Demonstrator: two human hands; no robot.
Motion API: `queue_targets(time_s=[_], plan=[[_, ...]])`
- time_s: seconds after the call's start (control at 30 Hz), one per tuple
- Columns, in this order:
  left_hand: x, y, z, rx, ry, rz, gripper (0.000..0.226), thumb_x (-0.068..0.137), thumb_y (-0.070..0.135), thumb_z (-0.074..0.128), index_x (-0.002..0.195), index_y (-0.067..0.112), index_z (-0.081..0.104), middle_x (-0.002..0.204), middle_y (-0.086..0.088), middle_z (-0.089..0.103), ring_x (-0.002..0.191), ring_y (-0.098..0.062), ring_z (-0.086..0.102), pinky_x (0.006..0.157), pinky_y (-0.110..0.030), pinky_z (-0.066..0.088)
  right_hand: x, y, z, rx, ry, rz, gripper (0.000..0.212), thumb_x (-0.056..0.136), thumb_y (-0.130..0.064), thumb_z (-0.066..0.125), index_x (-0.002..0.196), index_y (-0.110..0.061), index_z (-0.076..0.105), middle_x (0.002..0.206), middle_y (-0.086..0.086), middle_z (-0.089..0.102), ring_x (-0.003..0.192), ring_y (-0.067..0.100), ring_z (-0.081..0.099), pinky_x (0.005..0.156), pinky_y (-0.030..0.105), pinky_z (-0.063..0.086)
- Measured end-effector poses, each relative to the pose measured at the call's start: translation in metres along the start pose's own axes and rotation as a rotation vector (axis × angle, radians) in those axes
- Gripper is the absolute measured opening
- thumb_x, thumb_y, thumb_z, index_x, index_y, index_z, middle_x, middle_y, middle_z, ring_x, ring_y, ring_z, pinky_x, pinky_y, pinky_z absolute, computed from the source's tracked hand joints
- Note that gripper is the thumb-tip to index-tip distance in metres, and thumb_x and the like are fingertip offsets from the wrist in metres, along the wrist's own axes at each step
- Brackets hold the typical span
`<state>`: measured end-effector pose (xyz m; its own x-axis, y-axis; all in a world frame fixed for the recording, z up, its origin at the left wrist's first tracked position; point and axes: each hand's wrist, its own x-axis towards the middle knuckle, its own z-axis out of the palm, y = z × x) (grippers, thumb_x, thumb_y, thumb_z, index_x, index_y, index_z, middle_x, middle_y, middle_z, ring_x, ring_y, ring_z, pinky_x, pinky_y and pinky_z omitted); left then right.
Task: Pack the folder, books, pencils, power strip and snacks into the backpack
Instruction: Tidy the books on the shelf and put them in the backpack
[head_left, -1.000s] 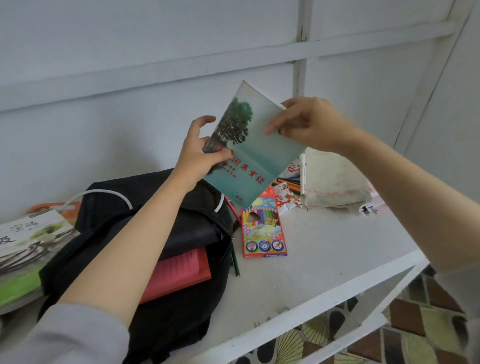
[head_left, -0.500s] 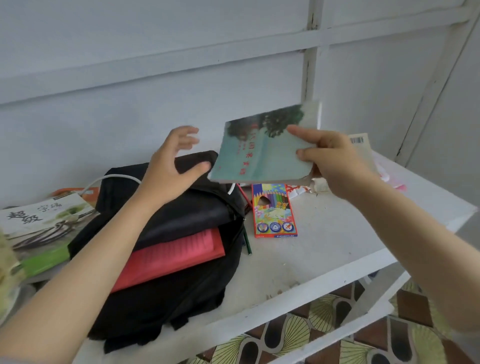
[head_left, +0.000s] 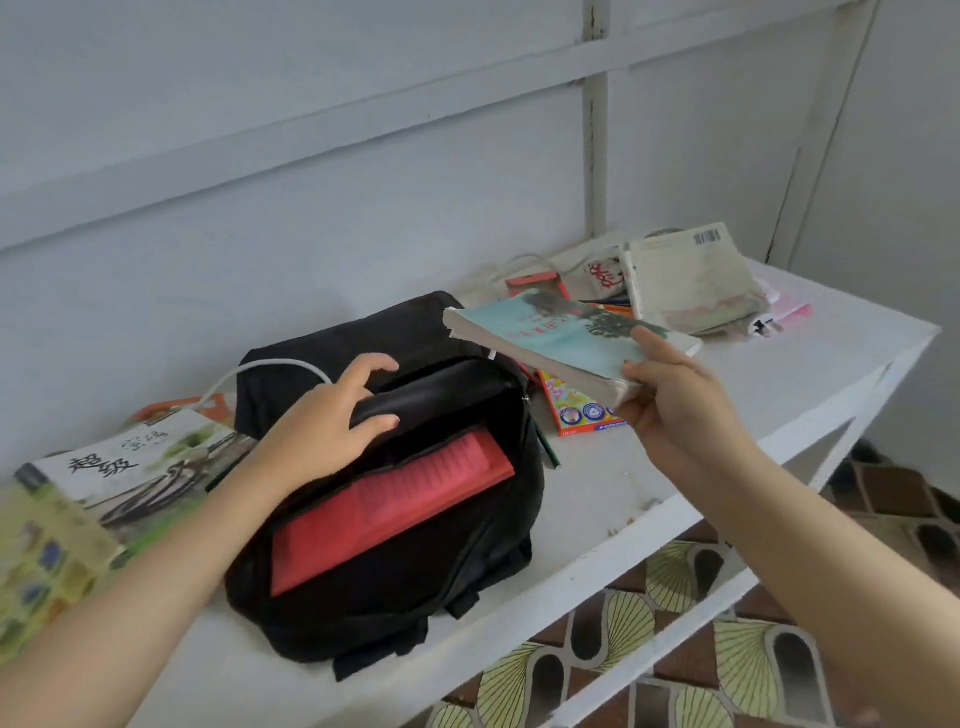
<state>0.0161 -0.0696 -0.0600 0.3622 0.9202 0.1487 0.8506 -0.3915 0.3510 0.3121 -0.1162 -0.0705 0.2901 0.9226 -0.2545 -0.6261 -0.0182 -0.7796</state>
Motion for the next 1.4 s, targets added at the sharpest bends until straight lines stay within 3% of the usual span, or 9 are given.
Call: queue_targets(time_s=[0.2,0.3,0.4,0.5,0.63,0.8,0.93,1.13,1.4], plan=[[0.043,-0.031,-0.027,-0.404,-0.264,-0.308,0.047,0.091,0.023,0.058,0.131,0.031,0.036,0.127,-0.001,0.036,0.116,-0.014,0.037,0.097,-0.026,0.030,-0.023,0.018,0.006,0.067,0.044,0.003,0.049,0.090,0.012,0.042,0.135,-0.008,0.046,0.130,0.018,0.051,0.059,0.014,0.068,0.050,0.023,0.055],[0.051,-0.043,-0.010,-0.418,-0.245,-0.346,0.051,0.089,0.025,0.061,0.133,0.025,0.034,0.126,-0.005,0.040,0.119,-0.017,0.039,0.097,-0.028,0.031,-0.033,0.032,0.010,0.056,0.073,0.006,0.050,0.090,0.012,0.042,0.136,-0.009,0.045,0.134,0.018,0.049,0.078,0.021,0.066,0.058,0.026,0.058],[0.043,-0.050,0.001,-0.129,0.058,-0.054,0.052,0.081,0.027,0.070,0.123,0.023,0.040,0.109,0.002,0.050,0.101,-0.016,0.050,0.084,-0.030,0.039,-0.047,0.046,0.015,0.059,0.098,0.011,0.050,0.091,0.011,0.042,0.137,-0.009,0.044,0.131,0.015,0.052,0.073,0.016,0.063,0.057,0.023,0.057],[0.031,-0.050,0.007,0.296,0.325,0.426,0.024,0.081,0.016,0.069,0.104,0.015,0.060,0.099,-0.003,0.060,0.082,-0.023,0.058,0.068,-0.036,0.050,-0.059,0.054,0.019,0.051,0.118,-0.017,0.051,0.092,0.010,0.041,0.139,-0.009,0.043,0.129,0.014,0.052,0.060,0.012,0.062,0.047,0.018,0.051],[0.017,-0.050,0.014,0.473,0.362,0.682,0.027,0.087,0.025,0.049,0.097,0.012,0.071,0.100,-0.010,0.067,0.075,-0.030,0.062,0.055,-0.039,0.052,-0.075,0.064,0.021,0.020,0.155,-0.076,0.051,0.093,0.008,0.042,0.140,-0.012,0.043,0.121,0.004,0.055,0.068,0.015,0.059,0.061,0.024,0.057],[-0.009,-0.064,0.014,0.688,0.146,0.424,0.067,0.078,0.060,0.056,0.138,0.034,0.041,0.128,-0.018,0.048,0.105,-0.038,0.051,0.074,-0.046,0.047,-0.100,0.076,0.023,0.017,0.204,-0.135,0.051,0.093,0.007,0.044,0.139,-0.015,0.045,0.135,0.005,0.050,0.061,0.008,0.065,0.054,0.020,0.054],[-0.009,-0.068,0.006,0.613,-0.088,0.234,0.079,0.079,0.070,0.046,0.138,0.058,-0.005,0.105,-0.009,0.047,0.082,-0.024,0.054,0.064,-0.032,0.044,-0.120,0.089,0.024,0.027,0.208,-0.190,0.050,0.092,0.006,0.045,0.136,-0.017,0.049,0.129,0.004,0.055,0.065,0.007,0.066,0.054,0.020,0.053],[0.010,-0.063,-0.018,0.237,-0.116,0.283,0.068,0.083,0.031,0.067,0.136,0.052,0.030,0.062,-0.002,0.047,0.064,-0.017,0.050,0.066,-0.031,0.038,-0.145,0.112,0.028,-0.022,0.193,-0.211,0.047,0.092,0.005,0.047,0.126,-0.026,0.057,0.122,-0.001,0.058,0.095,0.016,0.062,0.063,0.022,0.056],[0.007,-0.047,-0.030,0.308,0.061,0.398,0.062,0.088,0.023,0.059,0.139,0.044,0.031,0.072,0.001,0.034,0.075,-0.024,0.044,0.071,-0.036,0.040,-0.156,0.139,0.047,-0.100,0.162,-0.130,0.046,0.093,0.001,0.050,0.129,-0.028,0.054,0.117,-0.003,0.056,0.104,0.019,0.058,0.057,0.022,0.055]])
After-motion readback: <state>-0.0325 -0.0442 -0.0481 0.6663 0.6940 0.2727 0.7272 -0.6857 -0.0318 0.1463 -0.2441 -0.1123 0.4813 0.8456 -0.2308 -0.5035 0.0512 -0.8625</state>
